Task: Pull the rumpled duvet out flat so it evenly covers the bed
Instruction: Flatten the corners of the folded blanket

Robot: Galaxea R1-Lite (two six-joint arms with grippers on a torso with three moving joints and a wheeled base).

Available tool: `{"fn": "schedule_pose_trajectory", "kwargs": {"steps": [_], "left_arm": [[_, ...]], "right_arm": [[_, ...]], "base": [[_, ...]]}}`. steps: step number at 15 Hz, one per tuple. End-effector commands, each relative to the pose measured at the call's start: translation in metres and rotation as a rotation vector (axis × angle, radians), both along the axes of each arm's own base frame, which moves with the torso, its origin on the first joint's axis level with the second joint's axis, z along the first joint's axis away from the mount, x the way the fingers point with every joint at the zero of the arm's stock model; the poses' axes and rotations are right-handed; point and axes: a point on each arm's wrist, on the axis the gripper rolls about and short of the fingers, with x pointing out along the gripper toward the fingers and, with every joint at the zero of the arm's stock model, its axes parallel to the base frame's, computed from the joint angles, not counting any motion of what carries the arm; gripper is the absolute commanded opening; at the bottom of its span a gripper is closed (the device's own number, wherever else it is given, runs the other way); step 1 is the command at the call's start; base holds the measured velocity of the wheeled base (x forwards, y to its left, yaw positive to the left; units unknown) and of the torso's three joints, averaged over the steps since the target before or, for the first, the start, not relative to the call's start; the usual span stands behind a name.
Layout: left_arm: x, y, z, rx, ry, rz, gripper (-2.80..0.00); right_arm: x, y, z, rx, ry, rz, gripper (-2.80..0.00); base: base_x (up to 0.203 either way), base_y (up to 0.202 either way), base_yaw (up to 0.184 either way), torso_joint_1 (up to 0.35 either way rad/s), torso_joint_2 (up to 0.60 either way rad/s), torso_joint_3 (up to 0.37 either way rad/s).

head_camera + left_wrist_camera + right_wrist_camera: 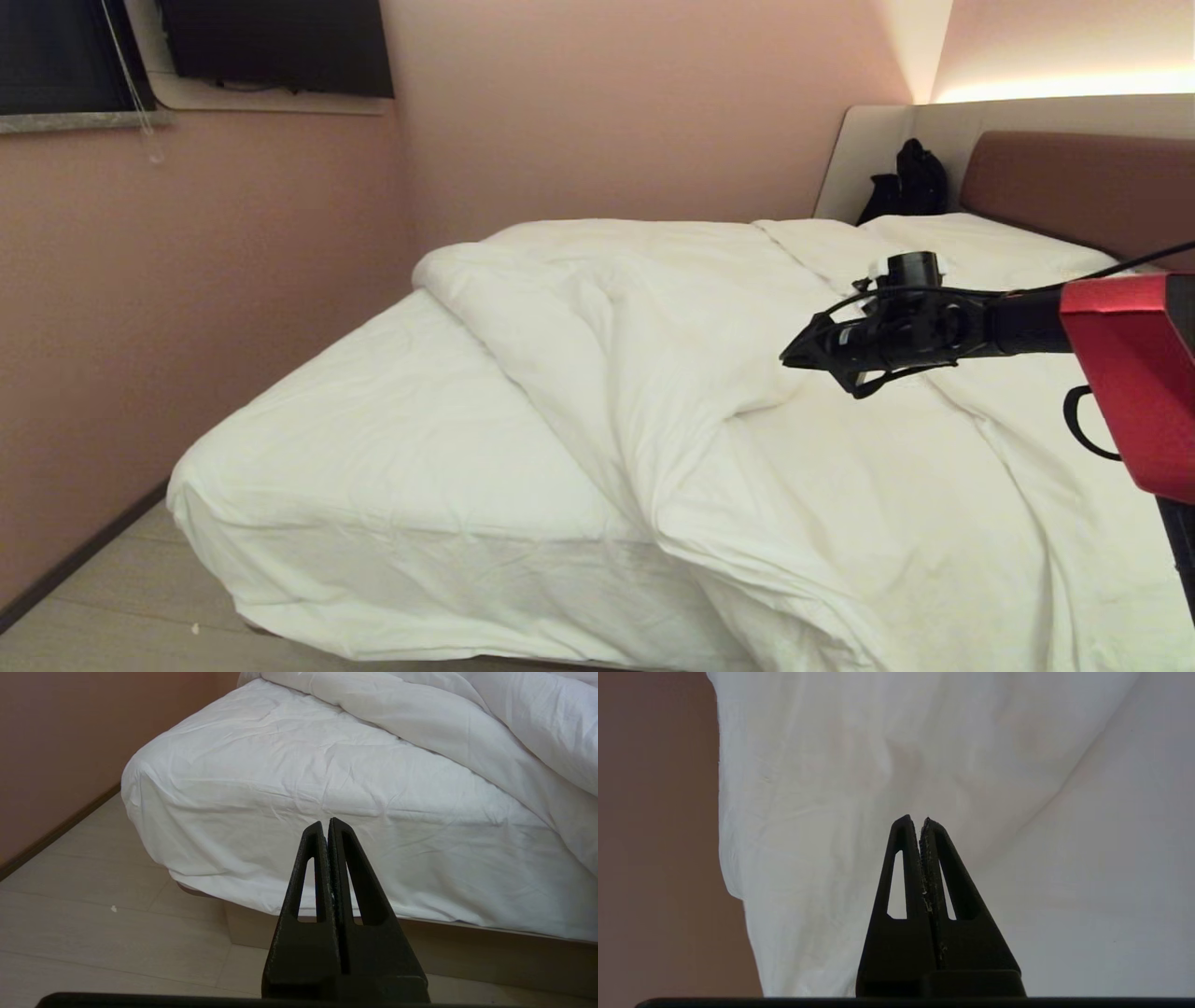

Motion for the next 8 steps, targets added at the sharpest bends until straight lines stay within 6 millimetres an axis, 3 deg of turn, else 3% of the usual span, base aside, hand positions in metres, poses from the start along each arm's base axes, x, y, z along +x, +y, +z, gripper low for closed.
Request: {"fn": "schedule_pose_trajectory", "kwargs": {"steps": [1,3,4,8], "left_arm": [[0.0,0.0,0.0,-0.001,0.0,-0.001,-2.8],[0.0,0.0,0.0,-0.001,0.0,-0.001,-2.8],[0.0,0.0,0.0,-0.001,0.0,-0.001,-2.8],[0.0,0.0,0.0,-0.001,0.0,-0.001,-2.8]], "right_arm": [[0.003,0.0,-0.01,0.003,0.019,0.0,-2.8],[0.005,-0.003,-0.015,0.002,0.023,-0.007,-2.8],[0.007,-0.004,-0.019,0.002,0.027,-0.009,0.0],[0.01,-0.009,-0.03,-0.001,0.046,-0.022,0.0]], "base": [[0.0,0.0,0.0,0.0,0.0,0.0],[0.0,0.0,0.0,0.0,0.0,0.0],[0.0,0.0,0.0,0.0,0.0,0.0],[0.0,0.0,0.0,0.0,0.0,0.0]]}}
